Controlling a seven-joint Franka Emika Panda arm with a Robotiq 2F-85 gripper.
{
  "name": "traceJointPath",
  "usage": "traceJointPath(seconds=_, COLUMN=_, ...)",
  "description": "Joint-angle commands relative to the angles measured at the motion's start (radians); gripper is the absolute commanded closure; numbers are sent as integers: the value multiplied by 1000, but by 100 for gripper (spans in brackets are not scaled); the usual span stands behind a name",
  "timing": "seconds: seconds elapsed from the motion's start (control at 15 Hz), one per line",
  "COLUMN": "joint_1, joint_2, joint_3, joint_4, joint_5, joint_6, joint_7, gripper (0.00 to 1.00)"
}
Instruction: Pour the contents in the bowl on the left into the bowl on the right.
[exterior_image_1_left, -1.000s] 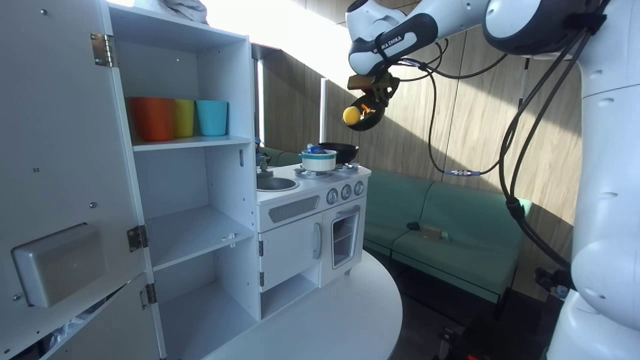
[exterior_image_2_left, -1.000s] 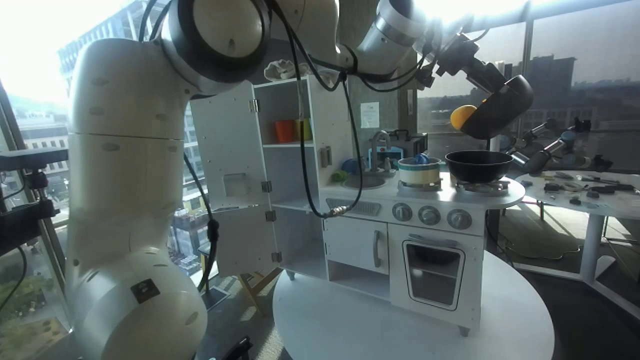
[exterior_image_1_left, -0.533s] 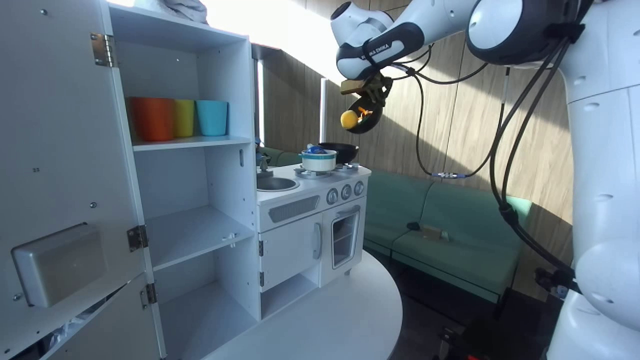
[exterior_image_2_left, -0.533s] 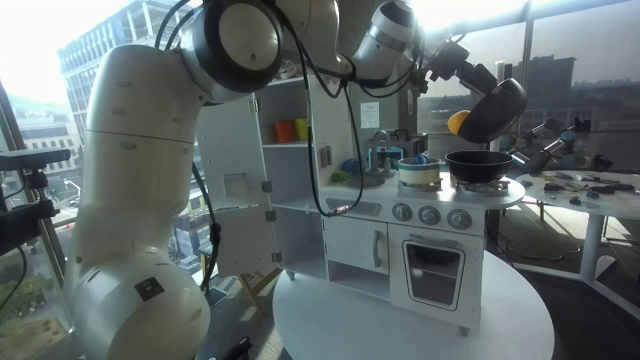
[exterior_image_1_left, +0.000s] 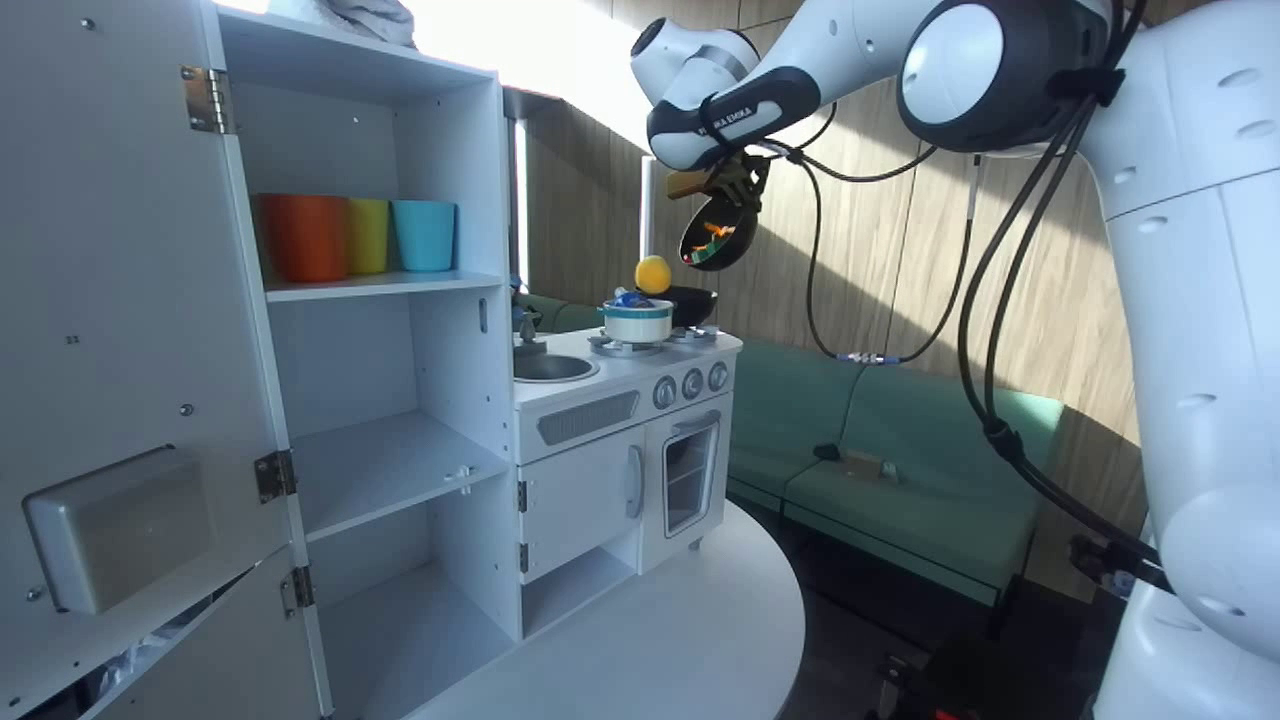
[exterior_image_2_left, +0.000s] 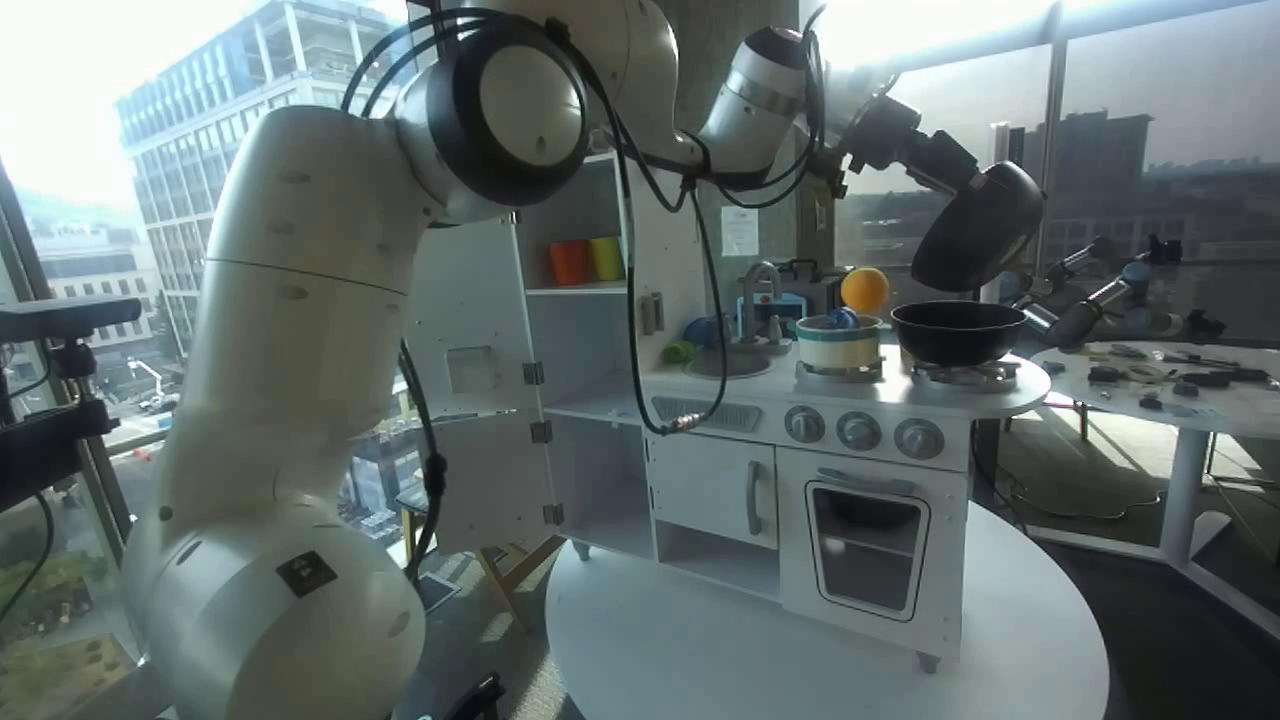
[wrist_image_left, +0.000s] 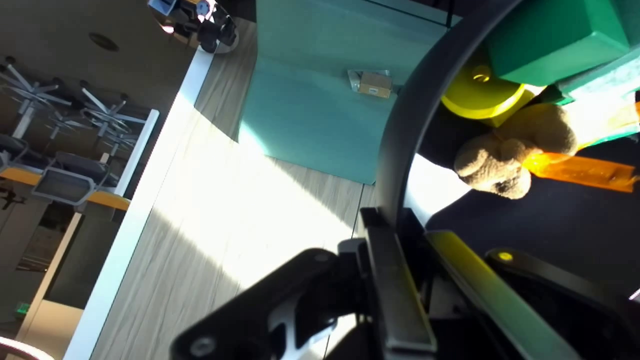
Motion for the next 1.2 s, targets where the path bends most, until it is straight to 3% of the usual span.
traceJointPath(seconds=0.0, joint_1=9, joint_2=62, joint_3=0, joint_4=100, joint_5=-69, joint_6=-86, joint_7=-37, gripper=87)
traceJointPath(seconds=0.73, joint_1=32, joint_2=169, joint_3=-13, joint_4=250, joint_5=-117, joint_6=-247, joint_7=-69, gripper=87)
traceJointPath(seconds=1.13, joint_1=45, joint_2=266, joint_3=-13, joint_4=398, joint_5=-147, joint_6=-358, joint_7=-117, gripper=87)
